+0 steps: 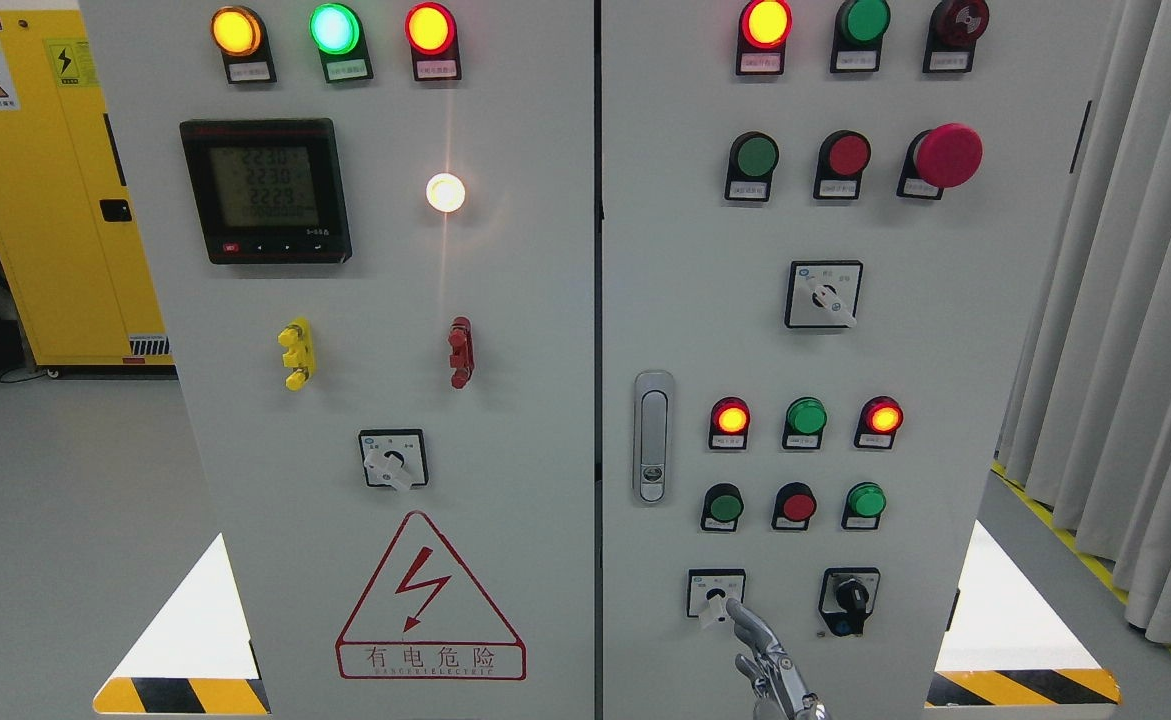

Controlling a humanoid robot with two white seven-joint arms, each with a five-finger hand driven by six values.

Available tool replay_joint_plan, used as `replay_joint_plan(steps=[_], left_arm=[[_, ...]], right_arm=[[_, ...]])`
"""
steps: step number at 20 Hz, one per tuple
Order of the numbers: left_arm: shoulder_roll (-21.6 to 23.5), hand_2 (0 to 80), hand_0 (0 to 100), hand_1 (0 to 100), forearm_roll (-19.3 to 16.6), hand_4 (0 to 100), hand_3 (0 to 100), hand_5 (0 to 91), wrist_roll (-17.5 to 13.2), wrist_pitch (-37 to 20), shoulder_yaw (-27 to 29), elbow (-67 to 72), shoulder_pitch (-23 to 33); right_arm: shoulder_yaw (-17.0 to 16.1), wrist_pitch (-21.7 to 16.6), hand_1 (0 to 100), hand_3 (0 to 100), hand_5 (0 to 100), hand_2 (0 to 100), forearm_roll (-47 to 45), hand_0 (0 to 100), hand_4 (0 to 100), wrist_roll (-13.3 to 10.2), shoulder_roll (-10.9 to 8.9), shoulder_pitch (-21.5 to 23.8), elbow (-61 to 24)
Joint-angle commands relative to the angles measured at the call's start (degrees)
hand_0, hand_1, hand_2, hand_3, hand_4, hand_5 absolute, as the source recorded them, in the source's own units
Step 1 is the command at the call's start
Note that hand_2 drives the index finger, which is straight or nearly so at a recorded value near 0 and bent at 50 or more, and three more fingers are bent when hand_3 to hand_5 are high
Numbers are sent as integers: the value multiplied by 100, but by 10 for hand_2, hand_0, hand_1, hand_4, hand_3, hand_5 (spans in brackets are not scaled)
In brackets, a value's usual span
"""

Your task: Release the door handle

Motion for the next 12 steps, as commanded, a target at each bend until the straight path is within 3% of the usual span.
replay_joint_plan(steps=[1,8,10,11,12], left_arm=[[0,0,120,556,0,0,0,0,2,-4,0,0,0],[0,0,120,556,0,0,0,0,2,-4,0,0,0],[0,0,120,556,0,0,0,0,2,-4,0,0,0],[0,0,120,556,0,0,0,0,2,-4,0,0,0],[0,0,120,556,0,0,0,0,2,-4,0,0,0]], right_arm=[[0,3,0,0,0,0,0,322,0,20,-9,4,-6],[9,3,0,0,0,0,26,322,0,20,0,-14,2],[-9,3,49,0,0,0,70,304,0,11,26,-23,2],[-9,3,133,48,0,0,97,289,58,11,35,-31,2],[-18,3,173,143,0,0,227,293,182,20,44,-32,2]])
